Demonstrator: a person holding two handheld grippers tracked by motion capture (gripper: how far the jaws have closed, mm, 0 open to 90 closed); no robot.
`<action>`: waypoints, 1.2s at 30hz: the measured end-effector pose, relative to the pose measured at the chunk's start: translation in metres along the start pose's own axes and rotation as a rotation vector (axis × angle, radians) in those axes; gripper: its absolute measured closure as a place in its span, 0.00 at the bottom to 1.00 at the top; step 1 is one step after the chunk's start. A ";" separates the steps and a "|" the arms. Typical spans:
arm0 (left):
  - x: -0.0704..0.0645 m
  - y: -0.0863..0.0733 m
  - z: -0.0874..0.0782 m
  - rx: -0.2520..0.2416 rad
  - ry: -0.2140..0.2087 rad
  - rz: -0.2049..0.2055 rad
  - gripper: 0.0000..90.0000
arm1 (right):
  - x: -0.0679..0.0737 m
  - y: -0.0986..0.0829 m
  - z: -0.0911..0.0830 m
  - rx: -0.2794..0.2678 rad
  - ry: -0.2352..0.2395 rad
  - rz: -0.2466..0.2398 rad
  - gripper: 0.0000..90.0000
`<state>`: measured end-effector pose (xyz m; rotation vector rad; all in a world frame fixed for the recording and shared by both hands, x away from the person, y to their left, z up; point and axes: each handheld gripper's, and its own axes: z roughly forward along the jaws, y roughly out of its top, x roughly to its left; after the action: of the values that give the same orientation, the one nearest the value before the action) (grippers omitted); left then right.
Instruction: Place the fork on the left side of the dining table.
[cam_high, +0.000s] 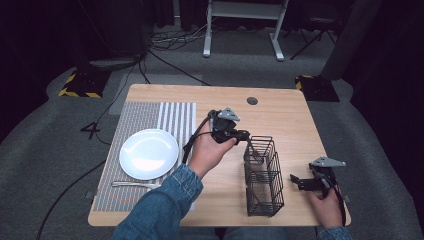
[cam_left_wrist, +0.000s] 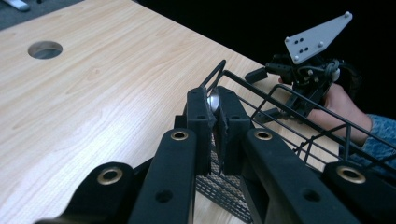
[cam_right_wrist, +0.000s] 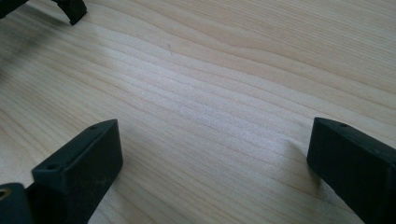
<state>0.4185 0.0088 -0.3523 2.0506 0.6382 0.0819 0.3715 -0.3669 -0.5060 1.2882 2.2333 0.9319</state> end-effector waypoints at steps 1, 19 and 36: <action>-0.001 0.001 -0.001 0.000 0.002 0.004 0.95 | 0.000 0.000 0.000 0.000 0.000 0.000 0.04; -0.015 0.022 -0.035 -0.031 -0.010 0.046 0.95 | 0.000 0.000 0.000 0.000 0.001 -0.001 0.04; -0.018 0.034 -0.080 -0.076 -0.008 0.063 0.95 | 0.000 0.000 0.000 0.000 0.001 -0.002 0.04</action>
<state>0.3923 0.0490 -0.2776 1.9967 0.5575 0.1322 0.3712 -0.3669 -0.5059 1.2858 2.2345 0.9323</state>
